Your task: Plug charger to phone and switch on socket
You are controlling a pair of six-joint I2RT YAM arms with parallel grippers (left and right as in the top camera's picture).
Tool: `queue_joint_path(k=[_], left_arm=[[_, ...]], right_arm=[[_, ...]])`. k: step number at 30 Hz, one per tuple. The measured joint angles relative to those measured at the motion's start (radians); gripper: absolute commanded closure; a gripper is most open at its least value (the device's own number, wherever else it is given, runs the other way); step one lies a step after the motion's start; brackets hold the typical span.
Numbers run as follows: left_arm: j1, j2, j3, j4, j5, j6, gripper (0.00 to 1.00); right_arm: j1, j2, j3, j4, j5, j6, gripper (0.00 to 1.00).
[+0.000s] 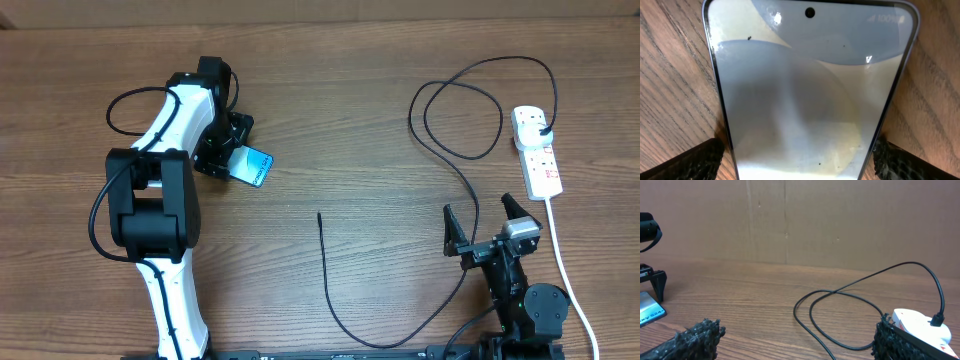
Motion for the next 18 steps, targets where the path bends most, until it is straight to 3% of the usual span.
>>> queue_joint_path(k=[18], left_arm=[[0.0,0.0,0.0,0.001,0.0,0.0,0.02]], right_arm=[[0.0,0.0,0.0,0.0,0.0,0.0,0.0]])
